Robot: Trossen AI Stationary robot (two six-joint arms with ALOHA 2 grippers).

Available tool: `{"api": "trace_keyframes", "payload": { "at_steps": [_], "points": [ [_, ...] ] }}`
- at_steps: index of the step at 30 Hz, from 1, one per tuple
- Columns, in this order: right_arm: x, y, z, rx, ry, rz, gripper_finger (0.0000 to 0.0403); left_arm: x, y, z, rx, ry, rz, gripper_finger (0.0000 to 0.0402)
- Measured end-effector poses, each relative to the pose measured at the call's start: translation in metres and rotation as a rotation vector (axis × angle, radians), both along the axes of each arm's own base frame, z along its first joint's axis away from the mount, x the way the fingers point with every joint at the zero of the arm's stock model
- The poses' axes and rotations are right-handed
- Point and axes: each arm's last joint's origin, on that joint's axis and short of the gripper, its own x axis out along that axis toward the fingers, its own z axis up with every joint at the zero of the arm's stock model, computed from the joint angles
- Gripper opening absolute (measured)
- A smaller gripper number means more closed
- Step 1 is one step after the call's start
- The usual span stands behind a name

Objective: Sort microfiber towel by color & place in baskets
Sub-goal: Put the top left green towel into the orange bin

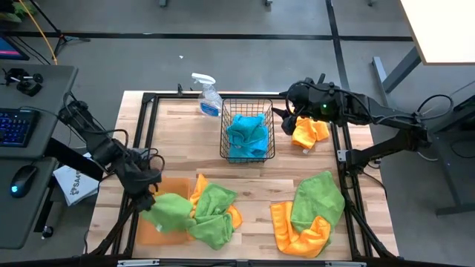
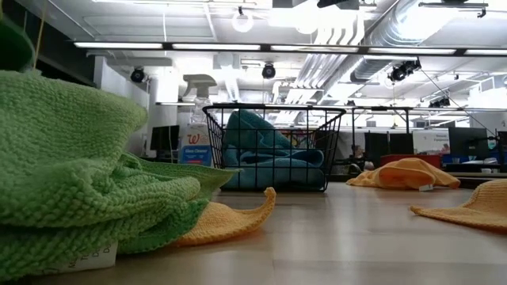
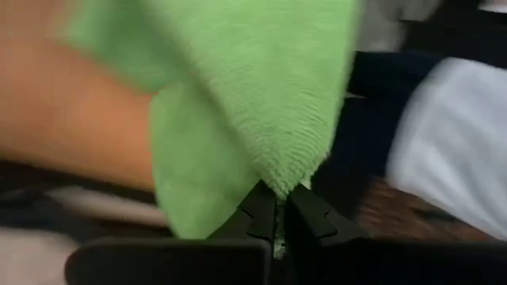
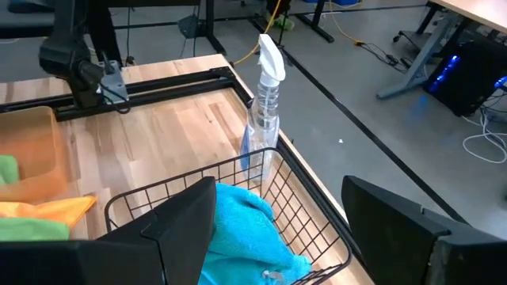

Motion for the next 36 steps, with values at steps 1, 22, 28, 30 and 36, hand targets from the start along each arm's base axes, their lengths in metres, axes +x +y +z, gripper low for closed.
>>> {"api": "trace_keyframes", "payload": {
  "at_steps": [1,22,28,30,36],
  "points": [
    [0.000,0.000,0.000,0.001,0.000,0.000,0.0271,-0.004,0.003,-0.003,0.044,0.040,-0.002,0.0000],
    [0.000,0.000,0.000,0.023,-0.013,-0.011,0.0271,-0.006,-0.002,-0.028,0.619,0.367,-0.033,0.0000],
    [0.000,0.000,0.000,0.040,-0.025,-0.021,0.0271,0.022,-0.024,-0.038,0.644,0.116,-0.183,0.0000],
    [0.000,0.000,0.000,0.046,-0.028,-0.024,0.0271,0.036,-0.039,-0.043,0.591,-0.019,-0.290,0.0000],
    [0.000,0.000,0.000,0.055,-0.033,-0.029,0.0271,0.058,-0.065,-0.069,0.592,-0.068,-0.436,0.0000]
  ]
}}
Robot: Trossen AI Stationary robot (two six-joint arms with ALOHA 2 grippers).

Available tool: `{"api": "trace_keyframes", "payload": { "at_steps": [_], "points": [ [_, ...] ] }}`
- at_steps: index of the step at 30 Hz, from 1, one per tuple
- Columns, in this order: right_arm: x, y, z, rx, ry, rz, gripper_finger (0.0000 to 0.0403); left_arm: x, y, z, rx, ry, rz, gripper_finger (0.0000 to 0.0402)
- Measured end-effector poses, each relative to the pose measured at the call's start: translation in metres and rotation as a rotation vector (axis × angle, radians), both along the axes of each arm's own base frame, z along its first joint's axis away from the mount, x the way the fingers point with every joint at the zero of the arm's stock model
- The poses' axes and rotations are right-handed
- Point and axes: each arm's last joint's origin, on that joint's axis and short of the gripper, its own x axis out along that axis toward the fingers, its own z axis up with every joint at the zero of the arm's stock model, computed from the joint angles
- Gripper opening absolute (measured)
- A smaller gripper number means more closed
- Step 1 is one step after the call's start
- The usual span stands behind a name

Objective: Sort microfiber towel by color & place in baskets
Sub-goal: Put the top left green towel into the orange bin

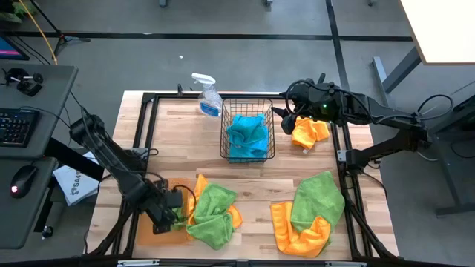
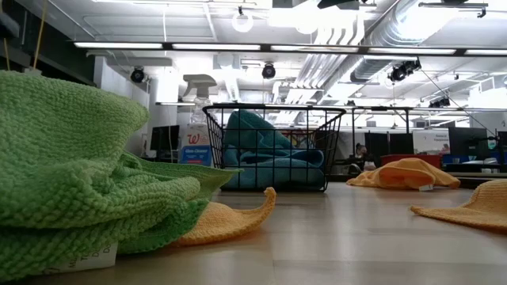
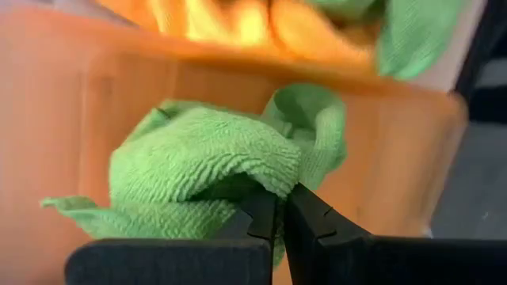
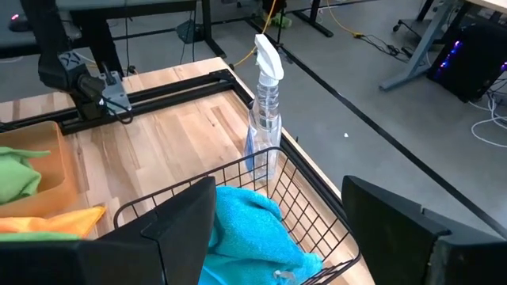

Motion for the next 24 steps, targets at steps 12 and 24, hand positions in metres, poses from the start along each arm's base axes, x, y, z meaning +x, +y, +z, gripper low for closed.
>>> {"api": "trace_keyframes", "payload": {
  "at_steps": [12,24],
  "points": [
    [0.000,0.000,0.000,0.013,-0.004,0.012,0.0271,0.015,-0.021,-0.030,-0.050,0.084,0.011,0.0033],
    [0.000,0.001,0.000,0.014,-0.003,0.014,0.0271,-0.001,0.009,0.028,-0.382,0.090,0.091,0.0181]
  ]
}}
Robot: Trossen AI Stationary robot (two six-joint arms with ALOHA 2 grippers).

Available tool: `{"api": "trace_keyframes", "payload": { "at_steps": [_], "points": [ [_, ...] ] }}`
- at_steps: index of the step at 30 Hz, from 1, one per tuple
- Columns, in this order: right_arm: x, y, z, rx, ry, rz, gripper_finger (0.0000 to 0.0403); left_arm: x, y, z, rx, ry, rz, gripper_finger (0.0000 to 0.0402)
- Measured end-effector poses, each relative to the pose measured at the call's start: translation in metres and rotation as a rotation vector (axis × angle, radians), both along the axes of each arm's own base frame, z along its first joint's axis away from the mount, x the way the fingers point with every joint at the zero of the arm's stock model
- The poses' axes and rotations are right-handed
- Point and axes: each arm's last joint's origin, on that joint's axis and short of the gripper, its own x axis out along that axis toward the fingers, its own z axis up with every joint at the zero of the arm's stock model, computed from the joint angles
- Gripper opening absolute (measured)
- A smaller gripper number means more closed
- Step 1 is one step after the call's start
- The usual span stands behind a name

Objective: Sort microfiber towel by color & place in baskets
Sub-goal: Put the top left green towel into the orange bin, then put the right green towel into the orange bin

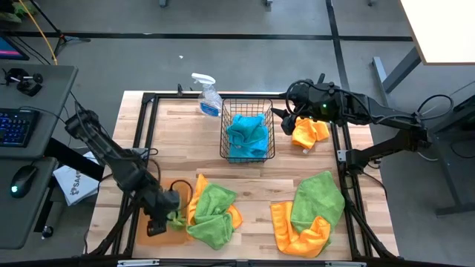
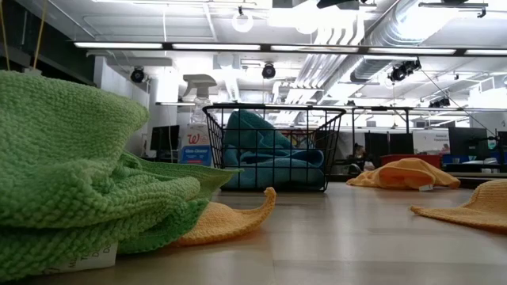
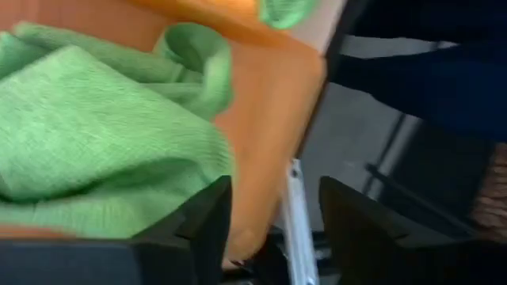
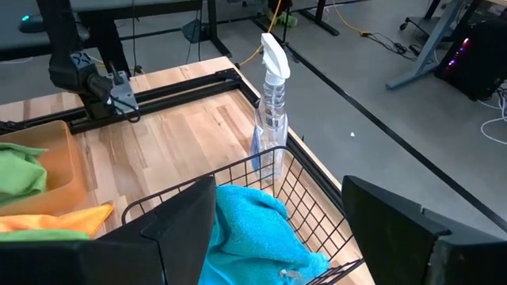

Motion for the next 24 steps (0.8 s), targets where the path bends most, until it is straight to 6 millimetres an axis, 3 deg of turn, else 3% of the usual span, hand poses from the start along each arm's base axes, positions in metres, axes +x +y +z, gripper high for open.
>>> {"api": "trace_keyframes", "payload": {
  "at_steps": [8,13,17,20,24],
  "points": [
    [0.000,0.000,0.000,-0.011,0.009,0.014,0.0271,-0.003,0.032,0.024,-0.056,-0.101,0.029,0.0245],
    [-0.004,0.003,-0.012,0.099,0.109,0.065,0.0271,0.010,0.061,0.041,-0.027,-0.332,0.111,0.0250],
    [-0.012,0.009,-0.036,0.274,0.330,0.024,0.0271,0.026,0.100,0.048,0.120,-0.504,0.180,0.0250],
    [-0.015,0.024,-0.061,0.432,0.413,0.035,0.0271,0.037,0.134,0.049,0.239,-0.580,0.214,0.0250],
    [-0.026,0.059,-0.117,0.695,0.610,0.018,0.0271,0.051,0.175,0.057,0.322,-0.723,0.275,0.0250]
  ]
}}
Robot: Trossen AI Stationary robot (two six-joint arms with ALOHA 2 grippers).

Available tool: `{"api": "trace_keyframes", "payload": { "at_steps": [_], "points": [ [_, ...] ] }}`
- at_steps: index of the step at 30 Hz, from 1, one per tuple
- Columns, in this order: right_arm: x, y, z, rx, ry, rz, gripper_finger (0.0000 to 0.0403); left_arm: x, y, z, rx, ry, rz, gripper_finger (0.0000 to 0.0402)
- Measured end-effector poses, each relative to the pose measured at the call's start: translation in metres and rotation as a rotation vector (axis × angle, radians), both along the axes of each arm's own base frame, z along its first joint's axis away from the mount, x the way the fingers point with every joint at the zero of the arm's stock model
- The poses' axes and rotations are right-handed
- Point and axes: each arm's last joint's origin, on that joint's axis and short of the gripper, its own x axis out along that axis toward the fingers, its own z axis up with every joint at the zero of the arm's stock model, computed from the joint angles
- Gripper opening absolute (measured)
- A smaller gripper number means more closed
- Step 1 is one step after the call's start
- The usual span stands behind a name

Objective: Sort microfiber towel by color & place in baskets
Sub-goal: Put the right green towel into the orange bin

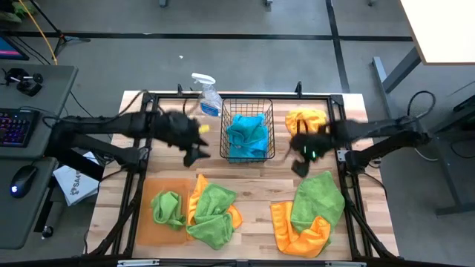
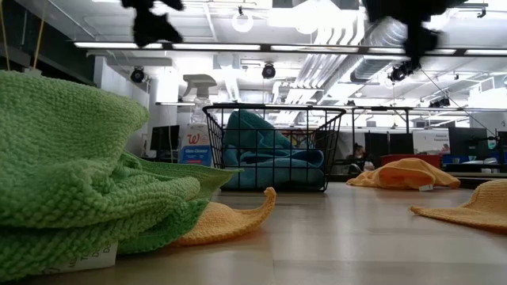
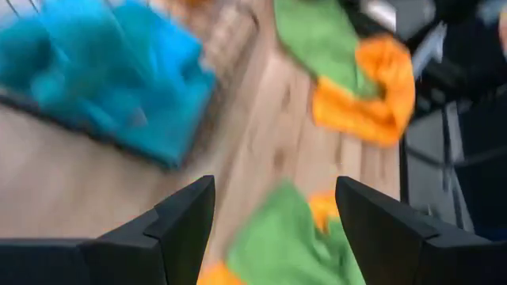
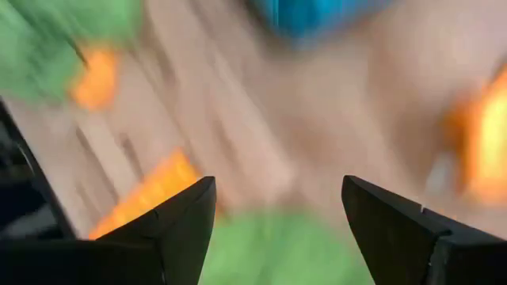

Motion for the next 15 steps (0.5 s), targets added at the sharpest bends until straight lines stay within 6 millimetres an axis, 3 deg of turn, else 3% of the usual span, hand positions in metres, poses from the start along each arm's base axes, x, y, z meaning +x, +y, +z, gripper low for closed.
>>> {"api": "trace_keyframes", "payload": {
  "at_steps": [6,11,15],
  "points": [
    [-0.029,0.052,-0.081,0.182,0.240,-0.207,0.0271,0.008,0.033,0.017,0.003,-0.227,-0.009,0.0250],
    [-0.033,0.074,-0.116,0.295,0.217,-0.355,0.0271,0.010,0.039,0.024,0.011,-0.304,-0.015,0.0250],
    [-0.036,0.077,-0.137,0.232,0.289,-0.431,0.0271,0.010,0.038,0.023,0.017,-0.306,-0.023,0.0250]
  ]
}}
